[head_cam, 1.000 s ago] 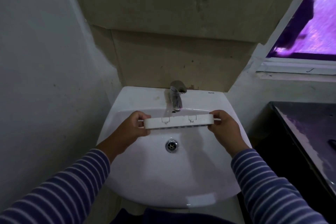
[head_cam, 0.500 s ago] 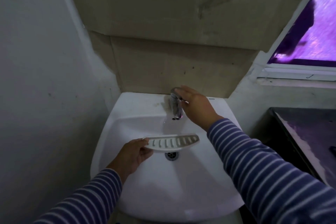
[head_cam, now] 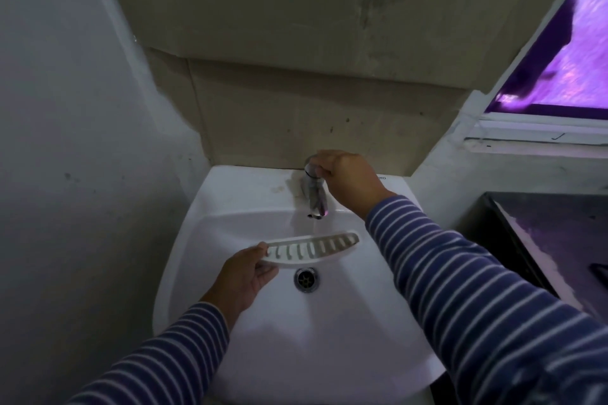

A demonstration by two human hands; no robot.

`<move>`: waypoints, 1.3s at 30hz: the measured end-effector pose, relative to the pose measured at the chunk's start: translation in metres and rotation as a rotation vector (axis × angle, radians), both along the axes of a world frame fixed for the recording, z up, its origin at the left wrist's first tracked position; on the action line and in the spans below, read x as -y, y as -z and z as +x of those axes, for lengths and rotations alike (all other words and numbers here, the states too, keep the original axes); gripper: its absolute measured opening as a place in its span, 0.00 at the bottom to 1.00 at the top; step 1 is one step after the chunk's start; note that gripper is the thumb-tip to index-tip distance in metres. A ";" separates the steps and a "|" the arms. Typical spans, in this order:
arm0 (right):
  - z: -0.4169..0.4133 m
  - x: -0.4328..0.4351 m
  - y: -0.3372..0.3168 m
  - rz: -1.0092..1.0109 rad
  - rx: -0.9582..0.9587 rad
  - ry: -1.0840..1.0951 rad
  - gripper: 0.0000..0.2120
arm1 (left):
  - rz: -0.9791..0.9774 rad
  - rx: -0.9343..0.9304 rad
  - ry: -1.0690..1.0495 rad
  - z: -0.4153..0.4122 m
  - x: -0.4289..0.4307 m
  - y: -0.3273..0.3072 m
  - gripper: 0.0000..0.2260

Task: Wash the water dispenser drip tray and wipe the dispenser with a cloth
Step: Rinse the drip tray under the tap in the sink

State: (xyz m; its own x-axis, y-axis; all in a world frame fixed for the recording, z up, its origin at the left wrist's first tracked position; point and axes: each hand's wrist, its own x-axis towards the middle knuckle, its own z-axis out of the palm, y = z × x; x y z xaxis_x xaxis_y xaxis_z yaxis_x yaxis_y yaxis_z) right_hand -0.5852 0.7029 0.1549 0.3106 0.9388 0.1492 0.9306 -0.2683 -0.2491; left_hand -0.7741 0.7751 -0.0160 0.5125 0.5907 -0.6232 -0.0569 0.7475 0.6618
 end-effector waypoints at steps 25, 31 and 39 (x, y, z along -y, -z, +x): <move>-0.034 0.061 0.125 0.430 -1.030 0.723 0.19 | -0.099 -0.035 -0.076 -0.003 0.000 0.000 0.07; -0.029 0.062 0.122 0.515 -0.926 0.648 0.17 | -0.154 0.022 -0.081 0.010 0.009 -0.006 0.08; -0.023 0.065 0.140 0.291 -0.808 0.776 0.16 | -0.106 0.086 0.010 0.007 0.007 -0.011 0.04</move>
State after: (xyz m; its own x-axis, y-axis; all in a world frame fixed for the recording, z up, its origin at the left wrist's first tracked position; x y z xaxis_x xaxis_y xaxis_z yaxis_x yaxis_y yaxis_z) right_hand -0.6087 0.6381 0.0145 0.8918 0.4168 -0.1762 0.0822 -0.5321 -0.8427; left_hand -0.7676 0.7685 -0.0049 0.5720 0.5184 -0.6357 -0.1025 0.8141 0.5717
